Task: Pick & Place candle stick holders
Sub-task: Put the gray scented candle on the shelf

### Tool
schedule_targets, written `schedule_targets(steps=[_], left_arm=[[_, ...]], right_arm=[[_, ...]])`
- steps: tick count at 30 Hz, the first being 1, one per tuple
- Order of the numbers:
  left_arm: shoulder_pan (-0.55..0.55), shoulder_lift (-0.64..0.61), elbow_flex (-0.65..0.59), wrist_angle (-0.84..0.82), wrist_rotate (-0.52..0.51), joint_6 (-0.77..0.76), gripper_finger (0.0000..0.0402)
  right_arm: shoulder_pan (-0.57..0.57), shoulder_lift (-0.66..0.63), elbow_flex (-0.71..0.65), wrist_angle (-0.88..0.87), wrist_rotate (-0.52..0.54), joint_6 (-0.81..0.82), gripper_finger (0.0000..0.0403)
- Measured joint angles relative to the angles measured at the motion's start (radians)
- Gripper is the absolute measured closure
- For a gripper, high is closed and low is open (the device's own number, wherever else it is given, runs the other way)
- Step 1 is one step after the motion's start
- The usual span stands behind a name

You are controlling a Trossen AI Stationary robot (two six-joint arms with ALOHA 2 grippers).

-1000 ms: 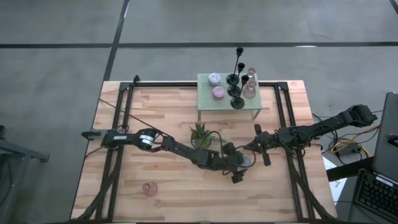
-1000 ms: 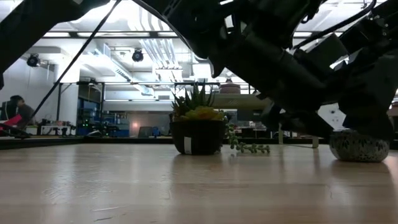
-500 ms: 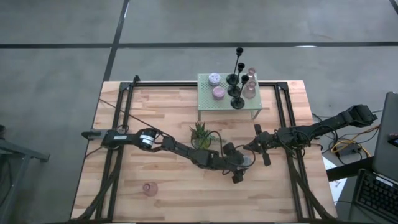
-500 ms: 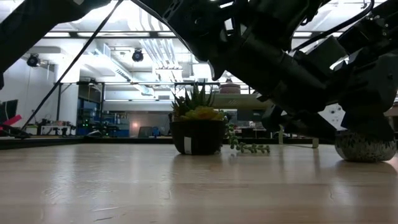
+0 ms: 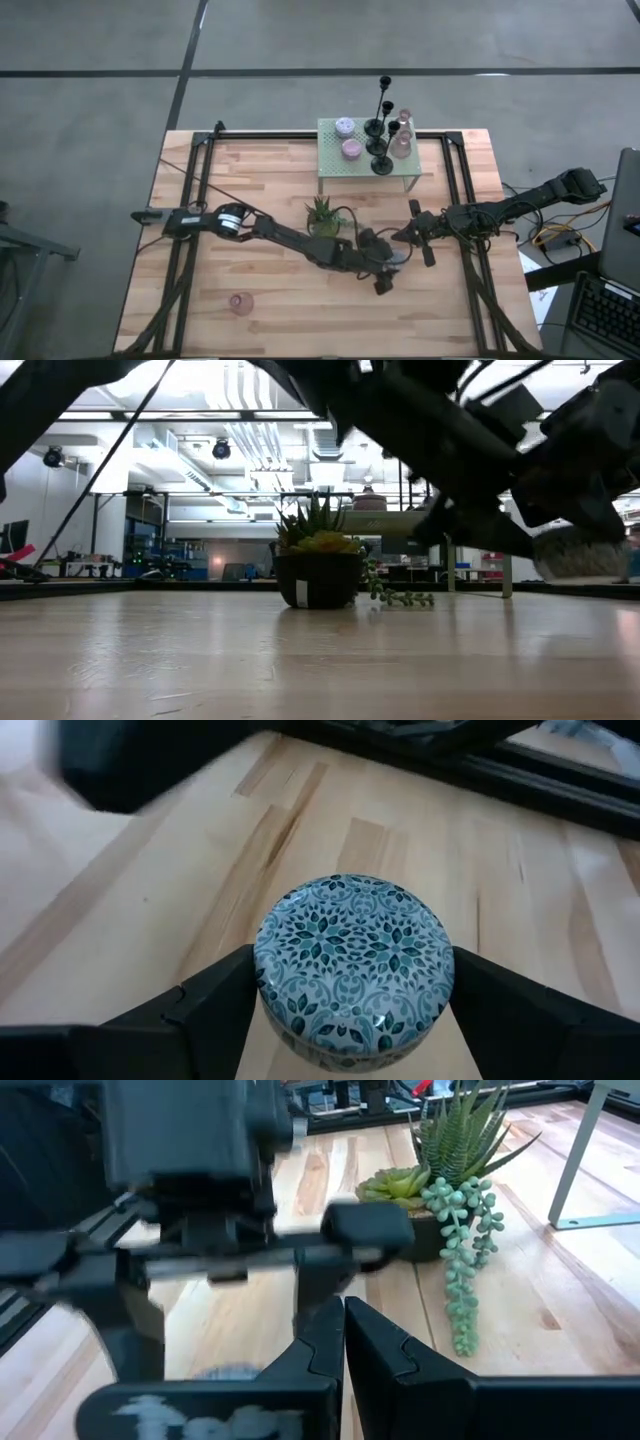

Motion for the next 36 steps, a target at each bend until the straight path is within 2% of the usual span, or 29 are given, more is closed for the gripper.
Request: schedule_targets(steps=[7, 13, 18, 21, 25, 28, 36], left_arm=[[-0.004, -0.085, -0.002, -0.160, -0.014, -0.030, 0.0103], [-0.010, -0.168, -0.002, -0.362, -0.033, -0.059, 0.0103], [-0.010, -0.238, -0.002, -0.504, -0.176, -0.075, 0.0103], [-0.003, -0.275, -0.002, -0.556, -0.304, -0.086, 0.0103], [0.014, -0.305, -0.002, -0.560, -0.491, -0.105, 0.0103], [0.047, -0.314, -0.003, -0.572, -0.601, -0.209, 0.0103], [0.170, -0.314, -0.004, -0.572, -0.556, -0.276, 0.0103]], right_arm=[[0.000, 0.000, 0.000, 0.000, 0.000, 0.000, 0.0394], [0.000, 0.000, 0.000, -0.001, 0.000, 0.000, 0.0394], [0.000, -0.001, 0.000, 0.000, 0.000, 0.000, 0.0394], [0.000, -0.001, 0.000, -0.001, 0.000, 0.000, 0.0394], [0.000, 0.000, 0.000, 0.000, 0.000, 0.000, 0.0394], [0.000, -0.001, 0.000, -0.001, 0.000, 0.000, 0.0394], [0.000, -0.001, 0.000, 0.000, 0.000, 0.000, 0.0394]])
